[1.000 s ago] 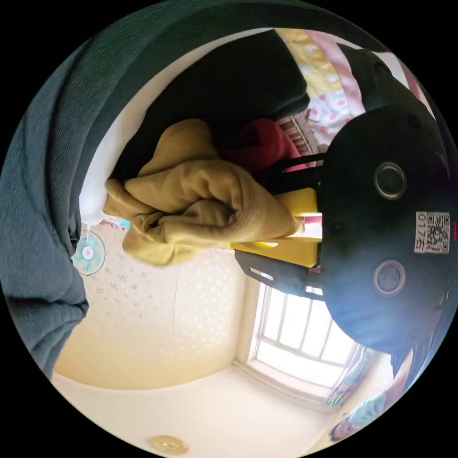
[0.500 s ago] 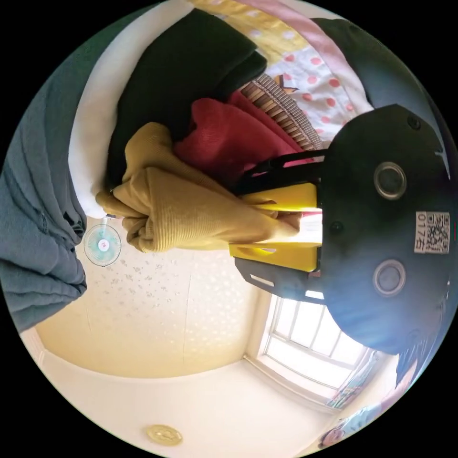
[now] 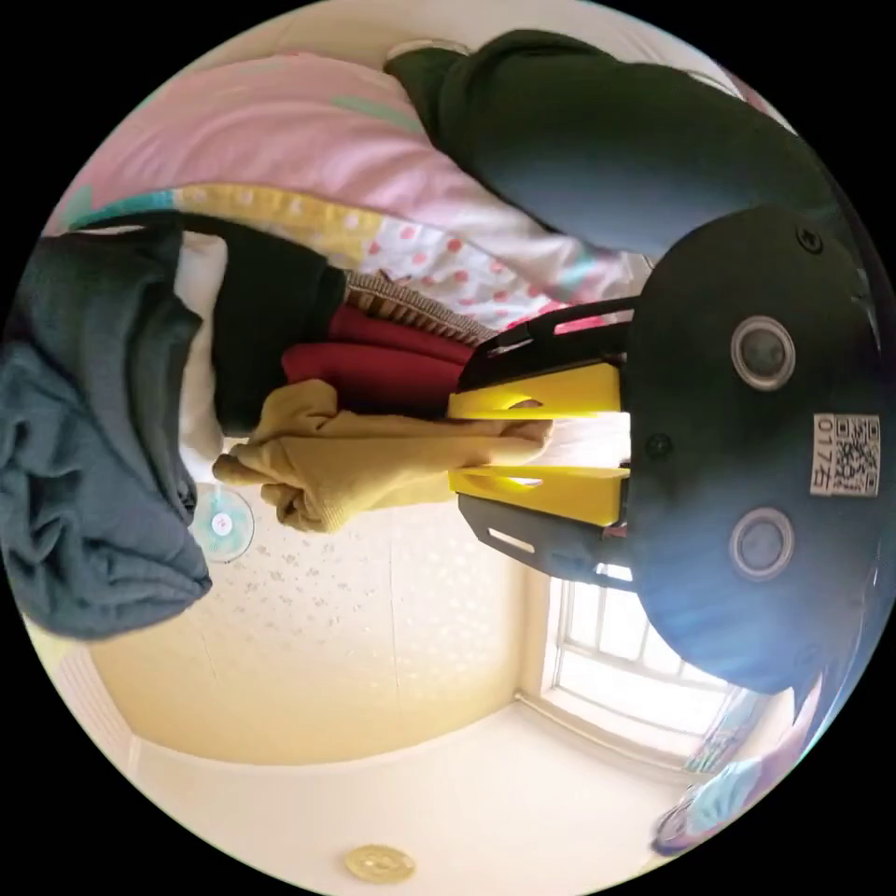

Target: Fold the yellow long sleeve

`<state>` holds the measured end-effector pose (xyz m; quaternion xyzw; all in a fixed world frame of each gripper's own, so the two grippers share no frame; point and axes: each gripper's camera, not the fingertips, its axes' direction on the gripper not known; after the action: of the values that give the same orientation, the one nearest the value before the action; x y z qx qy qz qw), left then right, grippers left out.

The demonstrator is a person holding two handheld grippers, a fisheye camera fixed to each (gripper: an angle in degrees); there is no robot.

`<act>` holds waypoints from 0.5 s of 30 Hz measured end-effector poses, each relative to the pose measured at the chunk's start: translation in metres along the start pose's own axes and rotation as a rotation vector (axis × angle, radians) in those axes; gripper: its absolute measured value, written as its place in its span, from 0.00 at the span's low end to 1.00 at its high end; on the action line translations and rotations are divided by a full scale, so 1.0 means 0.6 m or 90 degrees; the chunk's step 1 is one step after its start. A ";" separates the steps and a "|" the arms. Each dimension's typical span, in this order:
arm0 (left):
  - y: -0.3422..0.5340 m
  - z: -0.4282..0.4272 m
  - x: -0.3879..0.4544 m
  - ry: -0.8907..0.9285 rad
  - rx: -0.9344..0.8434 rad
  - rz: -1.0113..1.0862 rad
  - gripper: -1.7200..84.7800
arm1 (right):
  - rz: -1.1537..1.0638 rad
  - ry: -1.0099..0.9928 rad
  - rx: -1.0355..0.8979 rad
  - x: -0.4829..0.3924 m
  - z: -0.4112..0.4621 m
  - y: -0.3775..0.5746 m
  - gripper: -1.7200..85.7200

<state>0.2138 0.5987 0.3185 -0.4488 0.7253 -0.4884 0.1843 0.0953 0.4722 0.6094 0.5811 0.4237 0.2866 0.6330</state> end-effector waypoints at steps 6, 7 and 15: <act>0.026 -0.038 0.068 -0.110 0.064 0.089 0.15 | -0.436 0.218 0.170 -0.208 0.006 0.127 0.09; 0.028 -0.041 0.075 -0.116 0.070 0.097 0.15 | -0.476 0.241 0.167 -0.248 0.035 0.114 0.09; 0.084 -0.084 0.125 -0.176 0.145 0.126 0.15 | -0.481 0.553 -0.087 -0.260 0.384 -0.124 0.12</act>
<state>0.1146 0.5697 0.3101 -0.4147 0.6738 -0.4804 0.3785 0.2114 0.2131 0.5602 0.1764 0.8033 0.2792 0.4957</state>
